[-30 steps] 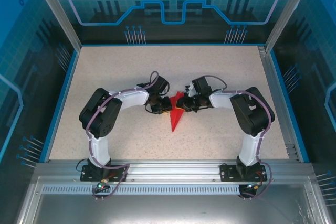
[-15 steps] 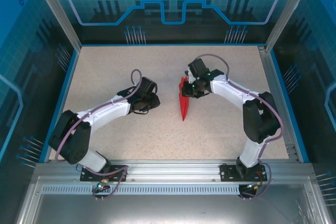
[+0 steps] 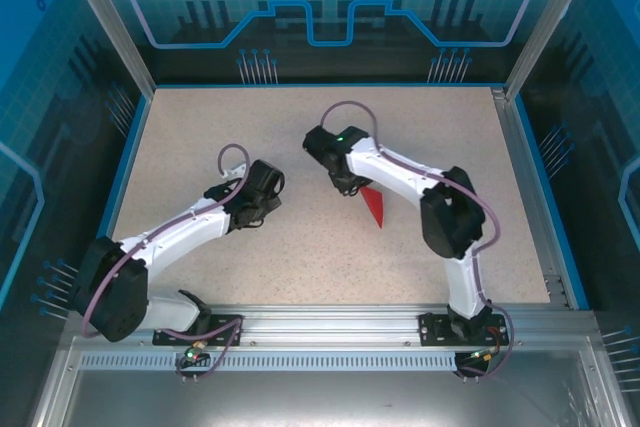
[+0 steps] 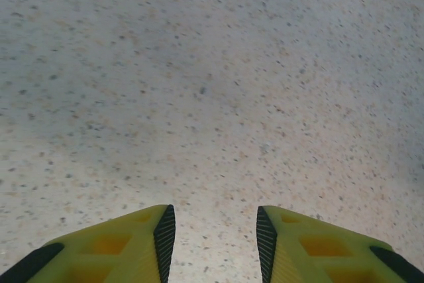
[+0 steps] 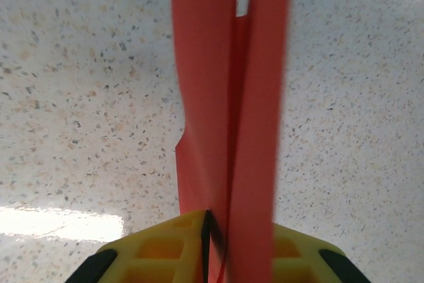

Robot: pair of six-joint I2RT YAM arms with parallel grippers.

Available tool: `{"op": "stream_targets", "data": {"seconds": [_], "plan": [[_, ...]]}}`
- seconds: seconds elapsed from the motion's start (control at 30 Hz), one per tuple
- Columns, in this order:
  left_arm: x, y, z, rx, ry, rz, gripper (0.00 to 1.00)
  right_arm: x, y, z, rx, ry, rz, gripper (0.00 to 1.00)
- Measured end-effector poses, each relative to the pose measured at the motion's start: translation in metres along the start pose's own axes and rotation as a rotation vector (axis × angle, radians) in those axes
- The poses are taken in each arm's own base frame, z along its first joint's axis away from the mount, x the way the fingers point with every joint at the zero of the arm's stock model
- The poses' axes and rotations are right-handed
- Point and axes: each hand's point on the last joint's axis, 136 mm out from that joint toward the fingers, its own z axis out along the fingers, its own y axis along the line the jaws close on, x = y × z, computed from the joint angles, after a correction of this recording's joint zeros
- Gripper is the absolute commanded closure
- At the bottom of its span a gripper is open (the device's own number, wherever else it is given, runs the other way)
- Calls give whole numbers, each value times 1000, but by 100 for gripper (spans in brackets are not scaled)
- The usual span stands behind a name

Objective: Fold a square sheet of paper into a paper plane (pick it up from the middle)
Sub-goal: Turn over the paper at the center of the table, then fifth fold the wing at the center of the table.

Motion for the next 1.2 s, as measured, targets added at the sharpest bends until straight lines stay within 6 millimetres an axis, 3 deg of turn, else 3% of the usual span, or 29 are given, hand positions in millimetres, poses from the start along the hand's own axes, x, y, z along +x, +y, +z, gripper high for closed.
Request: {"op": "stream_targets", "data": {"seconds": [0.23,0.4,0.57,0.67,0.7,0.77,0.83,0.9,0.97,1.07,1.1,1.17,1.2], "plan": [[-2,18,-3,-46,-23,-32,58,3,43,26,47,92,-58,77],[-1,22,-4,-61,-24,-33,58,4,75,16,-42,97,-54,65],[-1,23,-4,-64,-23,-43,57,3,112,5,-214,97,-44,39],[-2,23,-7,-59,-26,-48,57,5,122,-5,-312,85,-34,25],[-2,23,-8,-56,-27,-48,56,6,122,-11,-346,73,-28,14],[-3,22,-9,-53,-29,-50,54,6,117,-31,-430,26,-1,3],[-3,21,-9,-49,-29,-49,53,5,101,-56,-516,-40,48,2],[-3,20,-9,-43,-26,-42,51,1,76,-78,-596,-124,120,2],[-1,16,-9,-26,-16,-30,50,-5,37,-95,-678,-241,225,4],[2,6,-7,16,8,-11,50,-6,-15,-91,-765,-363,379,20],[4,3,-5,28,22,-2,49,-4,-25,-84,-790,-363,419,28],[11,-6,0,55,62,16,50,-2,-35,-59,-870,-331,487,52],[14,-11,2,65,80,27,50,-1,-34,-49,-911,-308,509,57]]}}
